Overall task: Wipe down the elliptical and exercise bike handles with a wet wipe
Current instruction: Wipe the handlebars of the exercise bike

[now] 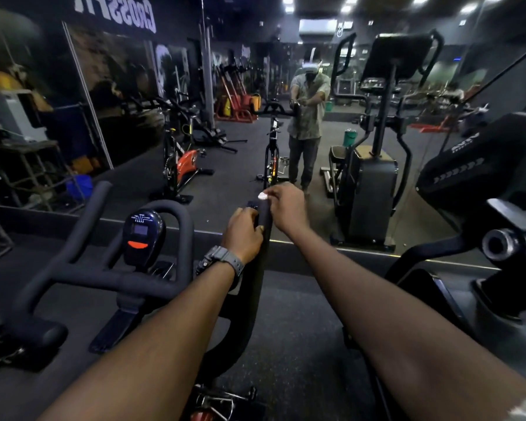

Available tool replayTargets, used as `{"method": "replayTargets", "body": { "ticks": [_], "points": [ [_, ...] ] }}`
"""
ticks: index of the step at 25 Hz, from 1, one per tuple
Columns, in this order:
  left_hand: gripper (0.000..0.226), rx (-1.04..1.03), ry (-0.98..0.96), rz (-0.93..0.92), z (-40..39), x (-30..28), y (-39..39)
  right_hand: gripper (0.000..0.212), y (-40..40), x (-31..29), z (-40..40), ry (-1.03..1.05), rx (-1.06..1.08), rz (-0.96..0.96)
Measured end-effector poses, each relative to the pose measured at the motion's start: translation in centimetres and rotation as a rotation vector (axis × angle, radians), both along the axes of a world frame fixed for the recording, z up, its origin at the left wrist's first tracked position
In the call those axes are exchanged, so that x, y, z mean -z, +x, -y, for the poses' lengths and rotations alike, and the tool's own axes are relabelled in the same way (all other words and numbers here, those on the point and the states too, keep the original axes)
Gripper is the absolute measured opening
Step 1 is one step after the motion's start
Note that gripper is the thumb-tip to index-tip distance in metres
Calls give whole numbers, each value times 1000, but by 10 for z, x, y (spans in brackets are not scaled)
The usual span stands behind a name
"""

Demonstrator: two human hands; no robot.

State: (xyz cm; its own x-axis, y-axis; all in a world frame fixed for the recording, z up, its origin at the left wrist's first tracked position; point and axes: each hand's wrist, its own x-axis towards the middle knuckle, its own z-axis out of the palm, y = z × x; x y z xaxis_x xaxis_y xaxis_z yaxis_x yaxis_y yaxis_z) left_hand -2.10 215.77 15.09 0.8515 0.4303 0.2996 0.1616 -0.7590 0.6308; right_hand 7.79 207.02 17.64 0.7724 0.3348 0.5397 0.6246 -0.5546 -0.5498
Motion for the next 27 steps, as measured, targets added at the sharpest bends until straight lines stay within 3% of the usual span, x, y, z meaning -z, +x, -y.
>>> {"method": "replayTargets", "body": {
  "ticks": [2,5,10,14,17,20,24,27],
  "points": [
    [29,-11,12,1,0,-1,3,20,27,1,3,42,-118,-219],
    [41,-10,18,10,1,-2,6,20,28,26,13,391,-297,-609],
    [51,3,80,-42,-1,-8,6,24,24,29,2,790,-433,-889],
    [51,-19,84,-19,1,-4,3,22,-26,79,12,971,-454,-1164],
    [50,-30,86,-1,1,-3,-1,23,-25,81,7,945,-411,-1186],
    [52,-13,52,-22,0,0,-8,27,-20,72,-1,1099,-342,-1191],
    [54,38,-18,-43,-3,3,-22,26,-79,114,13,1032,-438,-1262],
    [58,78,-39,-61,-5,9,-31,21,-62,105,11,1009,-375,-1198]
  ]
}}
